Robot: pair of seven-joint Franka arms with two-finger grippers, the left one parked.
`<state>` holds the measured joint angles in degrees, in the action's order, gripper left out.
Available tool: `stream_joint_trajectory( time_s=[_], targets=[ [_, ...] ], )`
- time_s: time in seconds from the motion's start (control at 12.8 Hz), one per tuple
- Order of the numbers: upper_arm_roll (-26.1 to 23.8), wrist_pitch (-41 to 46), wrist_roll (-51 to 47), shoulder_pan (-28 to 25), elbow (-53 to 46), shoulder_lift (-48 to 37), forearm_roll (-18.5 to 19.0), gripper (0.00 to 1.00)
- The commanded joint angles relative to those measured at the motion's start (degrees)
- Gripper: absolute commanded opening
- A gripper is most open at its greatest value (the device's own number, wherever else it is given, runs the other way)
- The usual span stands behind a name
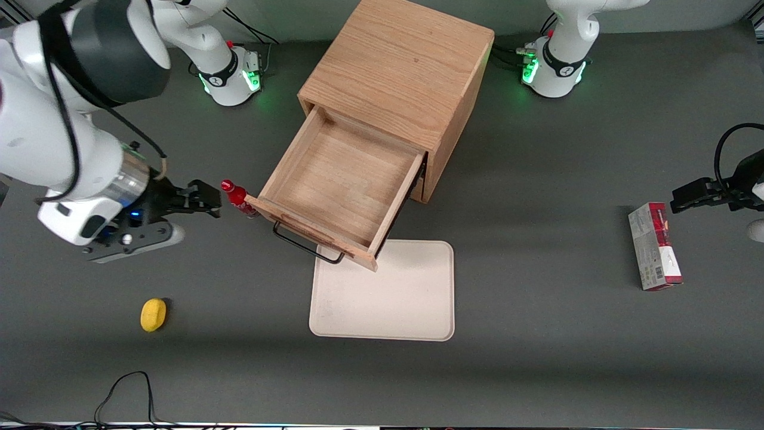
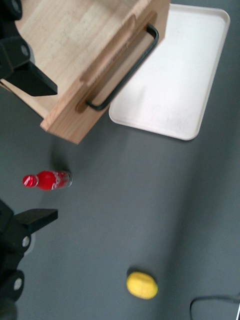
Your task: Open upper drawer
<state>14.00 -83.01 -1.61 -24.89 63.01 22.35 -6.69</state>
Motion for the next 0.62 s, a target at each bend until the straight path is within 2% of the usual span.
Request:
stream_joint_trajectory(
  time_s=[0.0,0.23,0.31,0.39,0.54],
  targets=[
    [0.2,-0.4,-1.7,3.3,6.1,-4.9,0.6,1.0],
    [-1.3,-2.2,-1.4,8.1,13.4,-10.2,1.1,1.0],
    [-3.3,-4.1,-1.3,10.9,16.3,-12.3,2.0,1.0],
    [-6.5,-6.2,-1.2,13.7,19.8,-14.7,4.6,1.0],
    [-10.8,-10.6,-0.9,18.7,26.3,-19.0,5.6,1.0]
  ],
)
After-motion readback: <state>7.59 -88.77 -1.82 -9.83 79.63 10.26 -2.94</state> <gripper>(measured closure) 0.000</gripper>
